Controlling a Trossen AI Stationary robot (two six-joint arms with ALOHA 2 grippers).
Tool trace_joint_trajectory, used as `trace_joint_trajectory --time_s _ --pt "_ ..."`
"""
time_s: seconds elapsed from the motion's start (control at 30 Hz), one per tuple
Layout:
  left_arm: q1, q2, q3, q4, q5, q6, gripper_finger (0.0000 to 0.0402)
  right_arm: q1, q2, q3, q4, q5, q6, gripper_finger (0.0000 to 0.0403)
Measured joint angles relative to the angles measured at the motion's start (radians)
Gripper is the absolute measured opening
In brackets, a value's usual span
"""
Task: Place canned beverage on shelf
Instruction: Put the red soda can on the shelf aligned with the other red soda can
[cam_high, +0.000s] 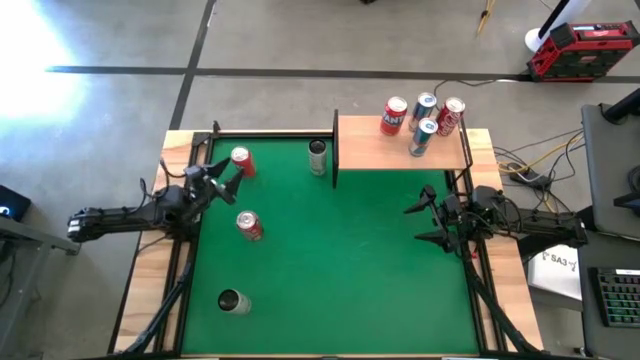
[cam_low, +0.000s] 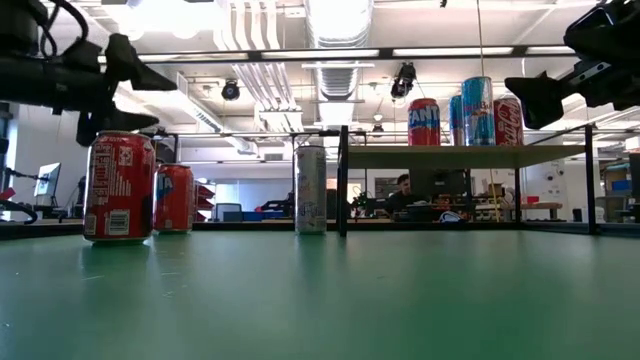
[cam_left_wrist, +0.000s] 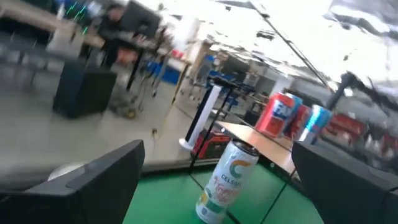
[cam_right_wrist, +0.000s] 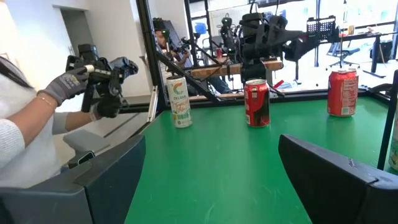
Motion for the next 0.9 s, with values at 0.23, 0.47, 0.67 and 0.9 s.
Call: trace_joint_trajectory --time_s 0.23,0.47,0.67,0.9 --pt "0.0 0.131 0.0 0.137 -0.061 -0.057 0.0396 0.0 0.0 0.0 0.0 0.0 0.0 0.0359" --pt "0.0 0.278 0.122 0.015 -0.146 -0.181 0.0396 0.0 0.0 0.0 0.0 0.0 0.0 0.0359" --pt "0.0 0.456 0.367 -0.34 -0.213 -0.358 0.0396 0.0 0.0 0.0 0.0 0.0 0.0 0.0359" --pt "0.001 0.663 0.682 -0.831 -0.248 -0.556 0.0396 0.0 0.0 0.0 0.0 0.0 0.0 0.0359"
